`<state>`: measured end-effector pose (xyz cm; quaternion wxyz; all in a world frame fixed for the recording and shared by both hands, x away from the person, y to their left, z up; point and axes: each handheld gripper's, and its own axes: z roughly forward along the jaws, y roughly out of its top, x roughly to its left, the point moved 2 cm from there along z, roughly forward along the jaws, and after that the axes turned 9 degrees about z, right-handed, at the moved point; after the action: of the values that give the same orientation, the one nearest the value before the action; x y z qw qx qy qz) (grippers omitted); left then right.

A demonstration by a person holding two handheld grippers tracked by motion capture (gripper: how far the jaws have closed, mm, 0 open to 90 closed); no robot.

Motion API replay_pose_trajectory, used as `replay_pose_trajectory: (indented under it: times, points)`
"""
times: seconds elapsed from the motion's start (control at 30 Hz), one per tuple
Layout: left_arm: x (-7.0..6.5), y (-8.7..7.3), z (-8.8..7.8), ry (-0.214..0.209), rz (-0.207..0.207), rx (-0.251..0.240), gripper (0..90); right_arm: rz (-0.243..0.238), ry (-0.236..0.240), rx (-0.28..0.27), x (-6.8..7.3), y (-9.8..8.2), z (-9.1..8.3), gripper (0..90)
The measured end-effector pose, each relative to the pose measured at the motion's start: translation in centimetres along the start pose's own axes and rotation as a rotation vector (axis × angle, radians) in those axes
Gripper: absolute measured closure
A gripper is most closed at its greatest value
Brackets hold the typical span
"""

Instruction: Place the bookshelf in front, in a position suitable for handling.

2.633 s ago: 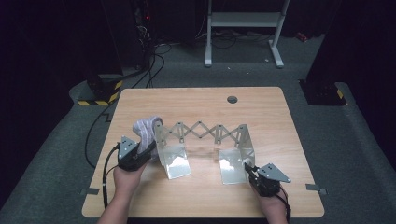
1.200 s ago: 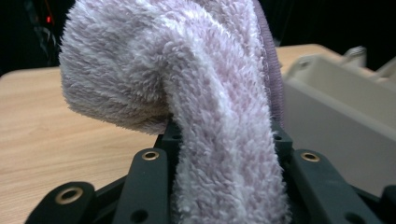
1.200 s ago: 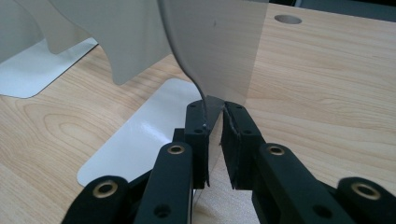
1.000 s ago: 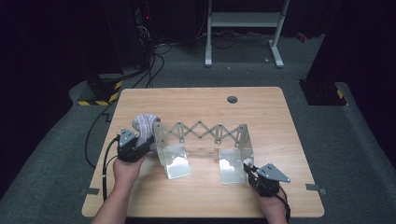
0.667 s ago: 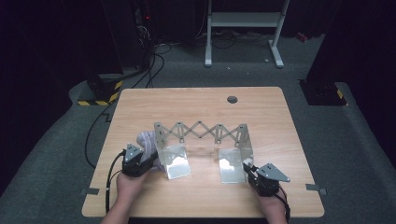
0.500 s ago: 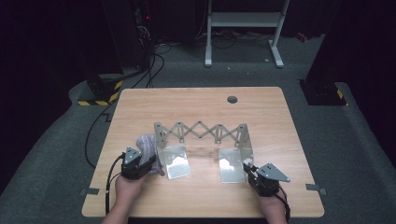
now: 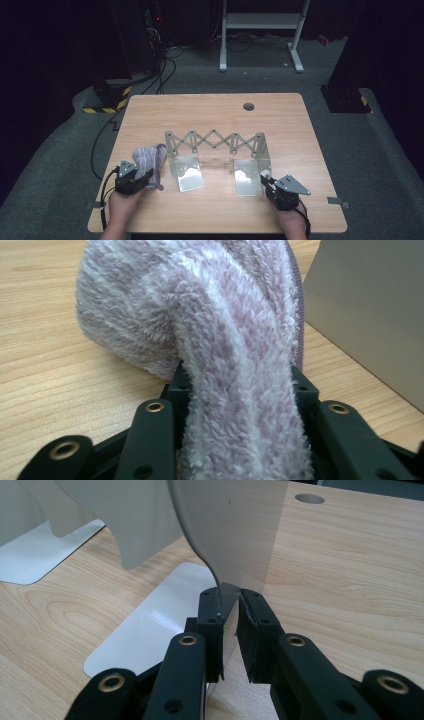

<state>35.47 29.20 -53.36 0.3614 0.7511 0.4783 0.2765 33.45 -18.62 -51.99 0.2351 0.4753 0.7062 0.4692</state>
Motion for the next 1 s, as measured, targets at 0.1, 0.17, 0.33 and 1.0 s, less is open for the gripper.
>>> replay_pose_trajectory:
  times: [0.1,0.17,0.33,1.0]
  points:
    - [-0.1,0.2,-0.2,-0.003,0.007,-0.008,53.2,-0.002,0.0,0.0,0.0,0.0,0.0,80.6]
    - [-0.1,0.3,-0.3,-0.008,0.01,-0.014,47.8,-0.002,0.001,0.0,0.0,0.0,0.0,80.6]
    - [-0.4,1.0,-1.0,-0.002,0.02,-0.061,37.9,-0.001,0.002,0.001,0.0,-0.1,0.0,80.6]
    - [-9.6,3.4,-3.9,-0.134,0.199,-0.192,34.2,0.001,-0.011,0.009,-0.1,-0.1,0.0,81.2]
